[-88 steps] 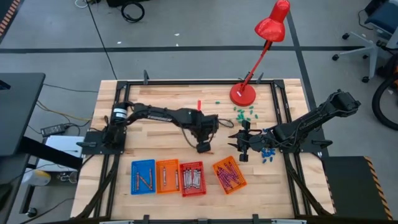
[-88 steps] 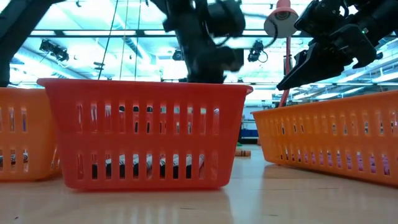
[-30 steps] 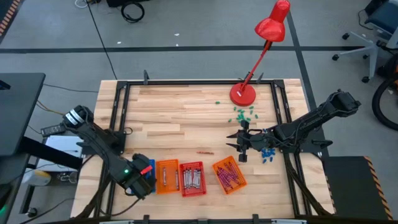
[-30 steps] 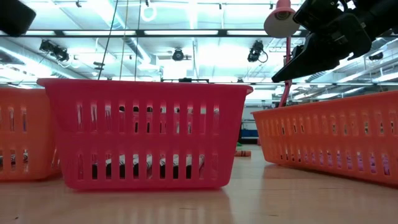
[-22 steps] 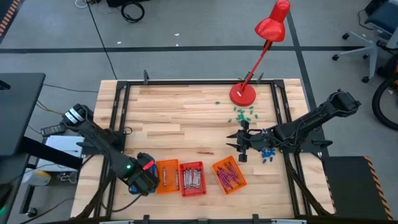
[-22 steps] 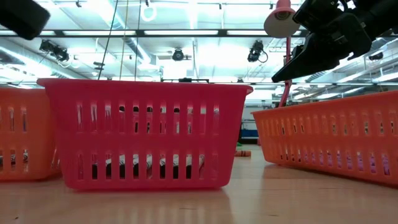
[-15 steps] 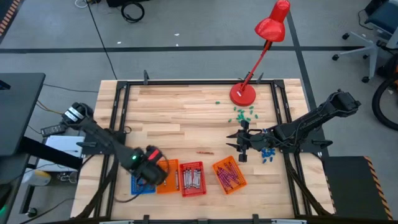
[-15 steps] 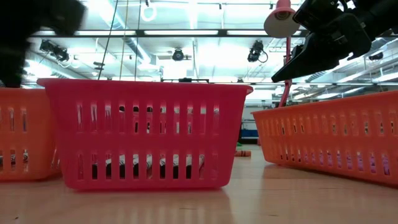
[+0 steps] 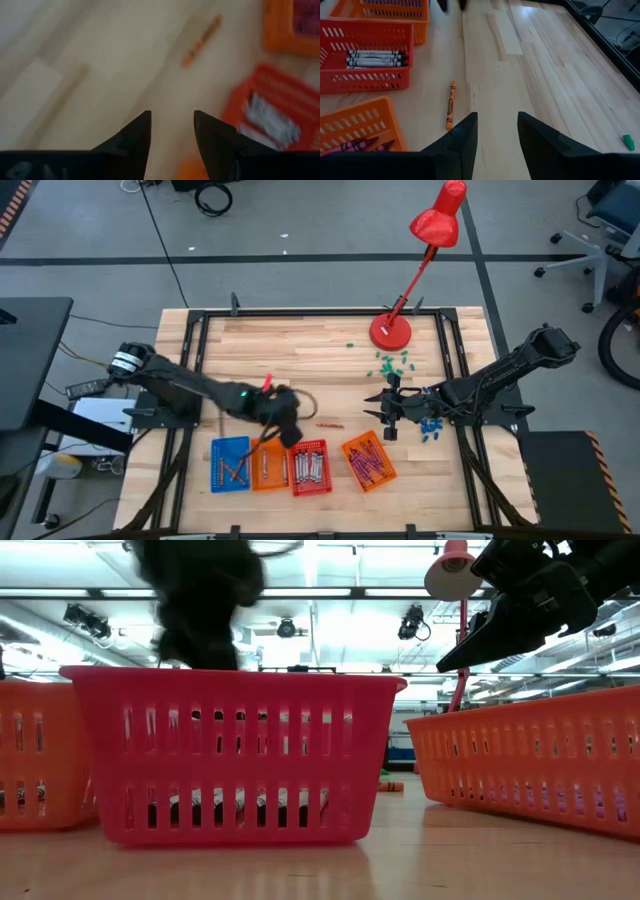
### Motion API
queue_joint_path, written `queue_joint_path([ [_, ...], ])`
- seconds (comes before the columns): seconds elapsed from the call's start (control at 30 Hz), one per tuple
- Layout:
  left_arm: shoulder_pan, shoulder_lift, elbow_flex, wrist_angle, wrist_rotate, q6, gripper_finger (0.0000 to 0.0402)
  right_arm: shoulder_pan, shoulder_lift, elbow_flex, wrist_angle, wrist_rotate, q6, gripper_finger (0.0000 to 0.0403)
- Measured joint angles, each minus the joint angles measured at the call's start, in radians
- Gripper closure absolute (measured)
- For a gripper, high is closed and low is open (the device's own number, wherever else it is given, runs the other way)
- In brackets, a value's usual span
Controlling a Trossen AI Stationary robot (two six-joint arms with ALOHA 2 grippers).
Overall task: Sort crayons
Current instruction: Put the orange crayon into the blue bin
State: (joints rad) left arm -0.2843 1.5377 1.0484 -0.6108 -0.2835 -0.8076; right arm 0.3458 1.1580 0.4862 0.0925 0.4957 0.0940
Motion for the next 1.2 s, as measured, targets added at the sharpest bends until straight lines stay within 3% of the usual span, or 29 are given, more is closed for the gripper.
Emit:
queue_joint_path([
  [0.33, 0.186, 0.194, 0.004, 0.398, 0.149, 0.409, 0.0242, 0.0, 0.0, 0.0, -0.011, 0.005, -0.011, 0.0259],
  [0.8, 0.206, 0.437, 0.251, 0.359, 0.28, 0.695, 0.0242, -0.006, 0.0, 0.0, -0.02, 0.01, -0.019, 0.0259],
  [1.2, 0.204, 0.531, 0.31, 0.295, 0.329, 0.727, 0.0242, -0.006, 0.018, 0.0, -0.01, 0.006, -0.019, 0.0259],
])
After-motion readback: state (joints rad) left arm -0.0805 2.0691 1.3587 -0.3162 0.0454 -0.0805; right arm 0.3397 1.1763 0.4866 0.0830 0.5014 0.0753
